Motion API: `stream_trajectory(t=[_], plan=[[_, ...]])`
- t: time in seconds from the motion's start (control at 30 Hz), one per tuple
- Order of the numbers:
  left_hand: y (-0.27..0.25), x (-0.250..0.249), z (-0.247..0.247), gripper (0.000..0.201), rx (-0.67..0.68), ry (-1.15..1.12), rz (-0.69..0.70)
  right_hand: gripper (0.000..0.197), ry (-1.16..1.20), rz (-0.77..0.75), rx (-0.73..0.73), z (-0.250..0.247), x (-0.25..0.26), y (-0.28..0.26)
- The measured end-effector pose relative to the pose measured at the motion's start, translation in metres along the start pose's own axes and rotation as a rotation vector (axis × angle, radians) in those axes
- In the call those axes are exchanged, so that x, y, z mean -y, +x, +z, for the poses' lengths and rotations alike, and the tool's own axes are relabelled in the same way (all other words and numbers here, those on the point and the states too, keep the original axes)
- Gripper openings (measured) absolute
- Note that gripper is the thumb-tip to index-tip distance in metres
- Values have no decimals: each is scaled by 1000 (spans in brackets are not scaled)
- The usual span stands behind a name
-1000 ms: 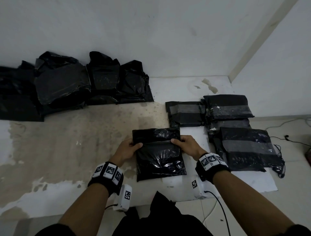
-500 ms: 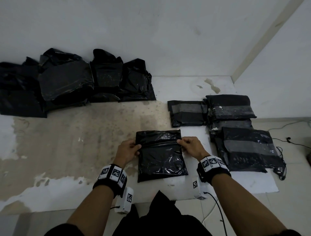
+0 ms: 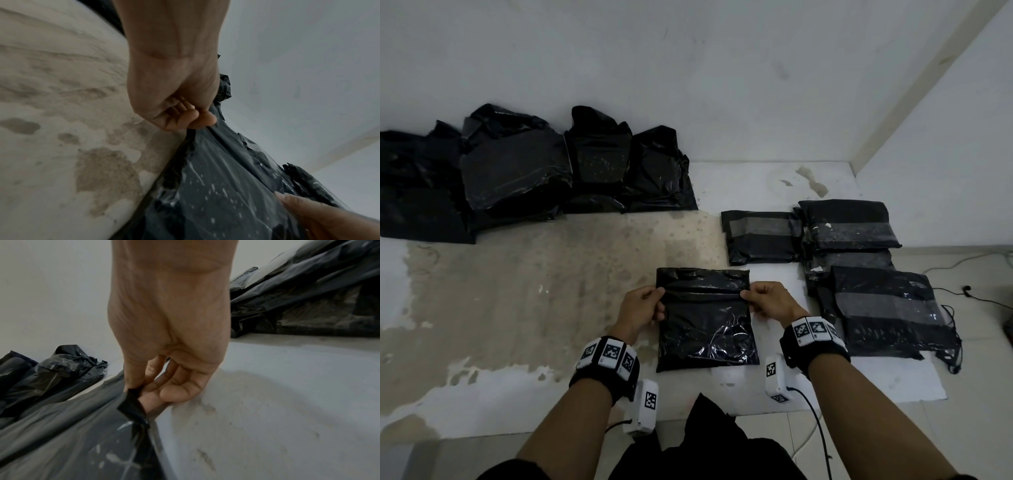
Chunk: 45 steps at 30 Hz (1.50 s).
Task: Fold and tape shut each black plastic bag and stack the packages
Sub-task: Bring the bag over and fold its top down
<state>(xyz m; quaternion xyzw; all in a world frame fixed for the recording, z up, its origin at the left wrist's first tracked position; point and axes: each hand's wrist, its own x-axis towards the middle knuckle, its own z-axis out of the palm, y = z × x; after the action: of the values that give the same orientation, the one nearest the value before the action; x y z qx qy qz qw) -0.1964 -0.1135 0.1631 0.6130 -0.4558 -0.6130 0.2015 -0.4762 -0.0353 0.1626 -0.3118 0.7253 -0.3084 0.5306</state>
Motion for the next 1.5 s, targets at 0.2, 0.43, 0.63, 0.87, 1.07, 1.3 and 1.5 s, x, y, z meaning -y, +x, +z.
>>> stream_trajectory(t=[0.2,0.43,0.63,0.87,1.07,1.3,1.5], plan=[[-4,-1,-2,11,61,-227,-96,40,22,-16,-2,-3,-4,-7],[-6,-20,-3,22,80,-248,-155,35,-127,-184,-25,-10,-1,-10],[-13,-27,-11,37,139,-143,-76,26,-285,-399,-190,-4,1,-20],[-3,-13,-15,15,133,-84,-45,31,-311,-437,-243,-2,-3,-18],[-2,-11,-14,19,142,-89,-92,10,-71,-254,-87,-5,1,-29],[-5,-8,-18,26,186,50,-43,38,64,-4,65,-9,9,-47],[-6,-9,-13,35,37,25,-84,19,99,-29,68,2,9,-40]])
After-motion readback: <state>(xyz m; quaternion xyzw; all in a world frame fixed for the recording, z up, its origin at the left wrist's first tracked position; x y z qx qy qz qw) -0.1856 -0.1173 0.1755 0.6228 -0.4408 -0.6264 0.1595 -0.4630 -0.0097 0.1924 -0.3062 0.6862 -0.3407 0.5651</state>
